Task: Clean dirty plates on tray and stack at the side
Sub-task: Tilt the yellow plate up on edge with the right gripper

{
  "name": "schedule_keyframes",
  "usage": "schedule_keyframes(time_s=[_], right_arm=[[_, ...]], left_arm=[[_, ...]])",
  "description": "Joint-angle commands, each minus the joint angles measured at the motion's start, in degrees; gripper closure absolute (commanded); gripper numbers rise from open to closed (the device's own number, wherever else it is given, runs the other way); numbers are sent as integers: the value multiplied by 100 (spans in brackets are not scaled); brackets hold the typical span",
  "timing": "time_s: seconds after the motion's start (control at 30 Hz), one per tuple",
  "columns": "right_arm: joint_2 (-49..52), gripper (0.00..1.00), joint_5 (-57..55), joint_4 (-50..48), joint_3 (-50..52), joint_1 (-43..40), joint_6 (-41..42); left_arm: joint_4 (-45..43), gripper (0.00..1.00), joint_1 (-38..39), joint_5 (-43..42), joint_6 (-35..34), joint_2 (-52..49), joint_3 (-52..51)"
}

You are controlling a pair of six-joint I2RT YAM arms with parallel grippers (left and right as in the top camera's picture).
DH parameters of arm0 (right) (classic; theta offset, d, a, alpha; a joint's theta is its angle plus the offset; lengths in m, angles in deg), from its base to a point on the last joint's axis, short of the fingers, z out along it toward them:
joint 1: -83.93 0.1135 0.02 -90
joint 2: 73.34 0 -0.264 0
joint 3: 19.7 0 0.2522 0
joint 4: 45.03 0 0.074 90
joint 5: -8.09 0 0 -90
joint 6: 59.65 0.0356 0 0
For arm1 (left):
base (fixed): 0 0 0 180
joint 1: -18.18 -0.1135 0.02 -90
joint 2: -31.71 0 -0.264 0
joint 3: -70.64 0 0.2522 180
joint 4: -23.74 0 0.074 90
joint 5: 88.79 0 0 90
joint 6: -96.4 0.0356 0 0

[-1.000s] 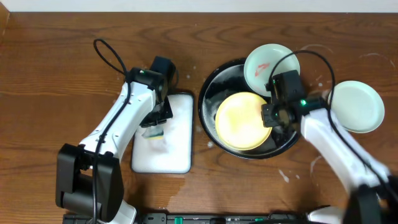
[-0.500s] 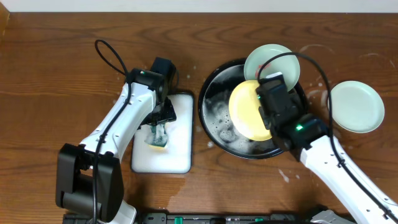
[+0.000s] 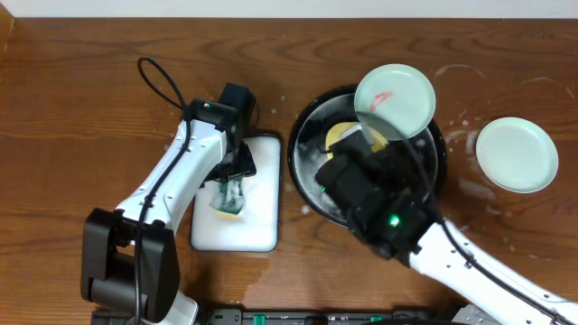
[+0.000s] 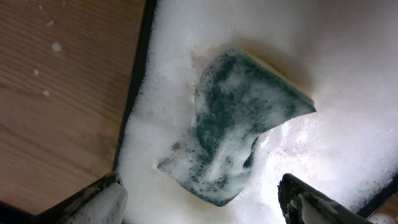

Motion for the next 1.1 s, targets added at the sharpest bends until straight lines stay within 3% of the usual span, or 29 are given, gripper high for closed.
schedule_keyframes(time_s=[0.0,0.27,1.07], right_arm=[[-133,99,-1266,-20,-76,407,-74],[-133,99,-1690,4,-76,868,-343],[-133,99,-1685,-9,-76,870,-673]], left_arm=[[22,20,-4,74,39,9,-22],[22,19,-4,74,39,9,-22],[22,19,-2,74,39,9,-22]])
